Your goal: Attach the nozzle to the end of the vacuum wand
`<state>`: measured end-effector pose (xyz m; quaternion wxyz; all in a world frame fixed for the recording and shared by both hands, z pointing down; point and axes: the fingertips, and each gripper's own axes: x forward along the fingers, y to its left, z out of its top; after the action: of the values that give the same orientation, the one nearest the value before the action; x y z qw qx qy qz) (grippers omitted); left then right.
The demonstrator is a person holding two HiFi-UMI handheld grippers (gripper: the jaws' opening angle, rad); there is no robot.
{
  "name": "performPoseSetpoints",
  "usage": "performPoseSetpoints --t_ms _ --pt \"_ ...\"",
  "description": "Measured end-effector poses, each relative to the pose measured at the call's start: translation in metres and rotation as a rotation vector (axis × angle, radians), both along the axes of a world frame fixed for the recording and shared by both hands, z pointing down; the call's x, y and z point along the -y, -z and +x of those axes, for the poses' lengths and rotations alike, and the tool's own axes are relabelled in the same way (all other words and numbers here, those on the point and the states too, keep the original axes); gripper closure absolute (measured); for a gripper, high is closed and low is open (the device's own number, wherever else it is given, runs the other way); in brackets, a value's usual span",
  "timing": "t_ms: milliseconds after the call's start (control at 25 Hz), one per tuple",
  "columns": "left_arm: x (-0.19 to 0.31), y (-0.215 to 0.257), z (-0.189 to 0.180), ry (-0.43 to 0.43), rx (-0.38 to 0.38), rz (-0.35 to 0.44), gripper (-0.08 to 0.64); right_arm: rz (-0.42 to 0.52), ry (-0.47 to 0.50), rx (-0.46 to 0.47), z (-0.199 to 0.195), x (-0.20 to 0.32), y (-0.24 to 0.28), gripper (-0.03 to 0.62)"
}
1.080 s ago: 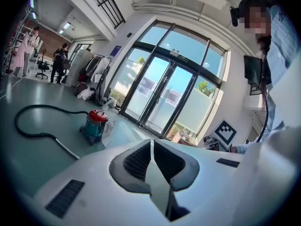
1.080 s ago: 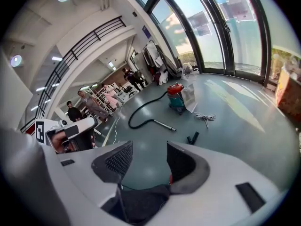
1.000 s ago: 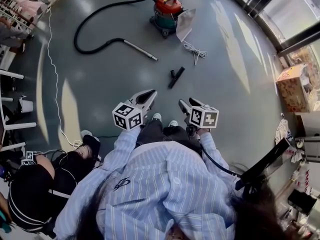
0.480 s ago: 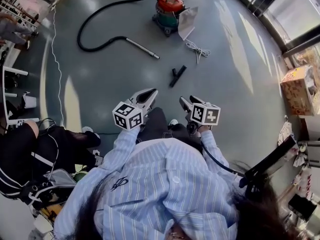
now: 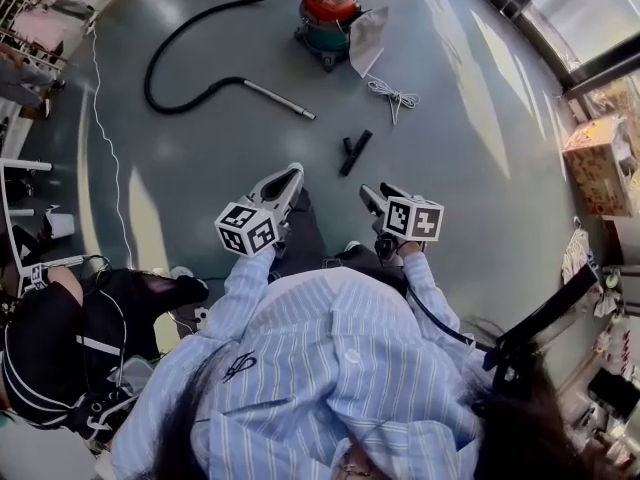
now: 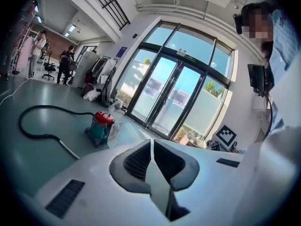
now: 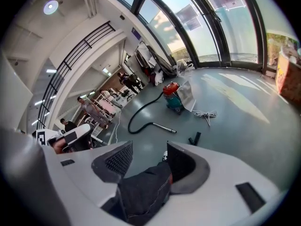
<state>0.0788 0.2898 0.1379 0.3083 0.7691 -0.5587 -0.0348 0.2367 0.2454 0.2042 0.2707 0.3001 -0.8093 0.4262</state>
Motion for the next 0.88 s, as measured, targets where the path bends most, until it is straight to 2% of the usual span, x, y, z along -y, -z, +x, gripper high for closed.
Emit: performPoseSetpoints --t_ms 160,360,560,720,880 --pt "0.047 -0.013 -0.040 -0.047 -0.009 -0.008 0.554 -0.019 -0.059 -0.026 -0.032 0.038 -0.014 0.359" --pt "0.112 -0.010 -0.129 -0.079 -0.016 -0.012 0.554 -0.048 -0.143 -0.042 -0.100 0.086 -0.015 0.359" --pt "0.166 -0.033 -0.208 -0.131 -0.010 -0.048 0.554 -0.100 -0.246 -0.070 -0.156 0.112 -0.027 0.359" --pt "0.201 -0.048 -0.237 -0.196 -0.009 -0.054 0.552 -0.143 -0.315 -0.102 -0.173 0.118 -0.042 0.359" --pt "0.216 -0.063 -0.241 -0.260 -0.008 -0.076 0.554 -0.178 -0.357 -0.134 -0.172 0.109 -0.050 0.359"
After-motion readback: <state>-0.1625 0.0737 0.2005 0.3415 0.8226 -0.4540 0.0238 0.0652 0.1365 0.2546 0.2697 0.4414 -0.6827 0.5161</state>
